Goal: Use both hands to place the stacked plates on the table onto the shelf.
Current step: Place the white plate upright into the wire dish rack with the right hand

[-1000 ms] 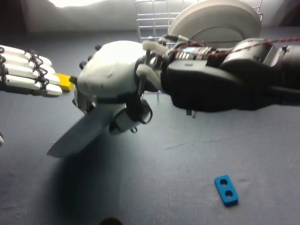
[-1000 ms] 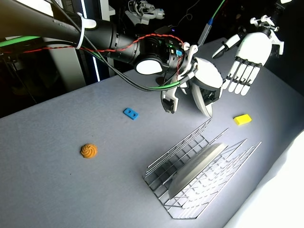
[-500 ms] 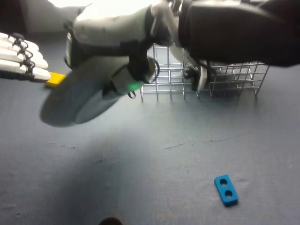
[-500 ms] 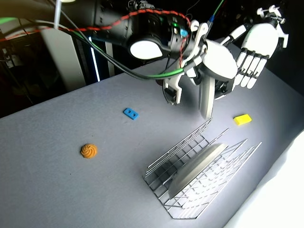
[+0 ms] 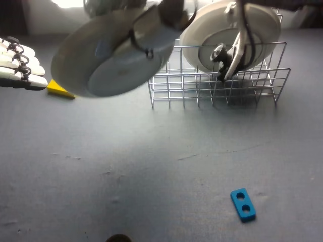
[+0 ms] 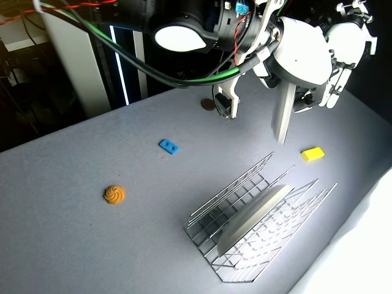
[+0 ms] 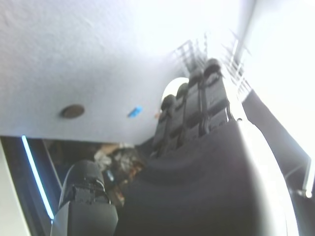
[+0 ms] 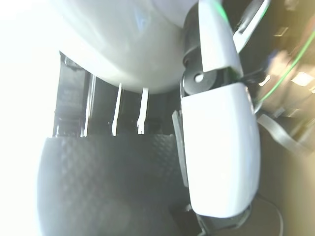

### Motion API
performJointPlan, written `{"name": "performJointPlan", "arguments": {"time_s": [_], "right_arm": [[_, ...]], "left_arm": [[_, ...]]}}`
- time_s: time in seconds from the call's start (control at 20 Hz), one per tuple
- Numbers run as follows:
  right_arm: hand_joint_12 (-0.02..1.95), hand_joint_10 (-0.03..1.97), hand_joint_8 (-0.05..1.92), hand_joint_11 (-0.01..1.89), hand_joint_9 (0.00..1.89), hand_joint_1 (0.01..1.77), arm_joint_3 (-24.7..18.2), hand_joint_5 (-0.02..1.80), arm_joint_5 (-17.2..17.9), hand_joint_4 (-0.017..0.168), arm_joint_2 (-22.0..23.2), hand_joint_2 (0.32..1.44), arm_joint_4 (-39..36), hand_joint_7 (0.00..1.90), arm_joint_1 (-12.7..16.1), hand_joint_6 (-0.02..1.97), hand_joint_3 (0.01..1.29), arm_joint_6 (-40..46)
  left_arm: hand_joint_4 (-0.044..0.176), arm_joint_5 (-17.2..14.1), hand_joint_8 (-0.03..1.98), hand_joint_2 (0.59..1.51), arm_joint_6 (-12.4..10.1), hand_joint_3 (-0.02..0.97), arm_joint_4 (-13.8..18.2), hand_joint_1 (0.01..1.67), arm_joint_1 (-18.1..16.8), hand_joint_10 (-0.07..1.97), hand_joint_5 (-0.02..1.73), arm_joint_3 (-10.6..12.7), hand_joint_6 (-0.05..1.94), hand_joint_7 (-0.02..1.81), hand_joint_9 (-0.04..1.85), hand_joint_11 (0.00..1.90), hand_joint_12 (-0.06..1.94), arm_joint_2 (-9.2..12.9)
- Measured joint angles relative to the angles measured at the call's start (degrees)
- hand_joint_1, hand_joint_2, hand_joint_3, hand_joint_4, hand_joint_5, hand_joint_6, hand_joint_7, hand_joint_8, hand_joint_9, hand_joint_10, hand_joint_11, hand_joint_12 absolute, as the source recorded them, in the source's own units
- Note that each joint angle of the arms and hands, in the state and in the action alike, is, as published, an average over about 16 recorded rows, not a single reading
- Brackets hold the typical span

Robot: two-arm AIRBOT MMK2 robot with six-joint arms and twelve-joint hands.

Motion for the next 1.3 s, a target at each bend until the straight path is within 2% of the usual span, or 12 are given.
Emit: {"name": "performJointPlan", "arguments": {"time_s": [0.55,1.0,1.3], "right_arm": [[1.11,0.03,0.79,0.82,1.33,1.22,-0.12,0.96,5.37,-0.004,3.39,1.01,13.44,1.13,0.40,0.93,0.02,0.21],[1.12,0.03,0.81,0.81,1.33,1.23,-0.09,0.96,8.74,-0.006,4.95,1.02,17.31,1.12,-1.25,0.89,0.02,1.05],[1.13,0.03,0.83,0.81,1.33,1.23,-0.08,0.96,9.80,-0.003,5.50,1.02,17.66,1.10,-1.94,0.89,0.02,1.38]], "left_arm": [[0.002,0.81,0.00,1.095,0.99,0.014,0.49,0.01,-0.11,0.00,0.02,-0.04,0.01,0.02,0.02,0.02,-0.01,0.06],[0.002,1.57,0.00,1.095,1.30,0.015,0.76,0.01,-0.29,0.00,0.02,-0.51,0.01,0.02,0.02,0.02,-0.01,0.12],[0.002,1.59,0.00,1.096,1.29,0.015,0.73,0.01,-0.29,0.00,0.02,-0.87,0.01,0.02,0.02,0.02,-0.01,0.17]]}}
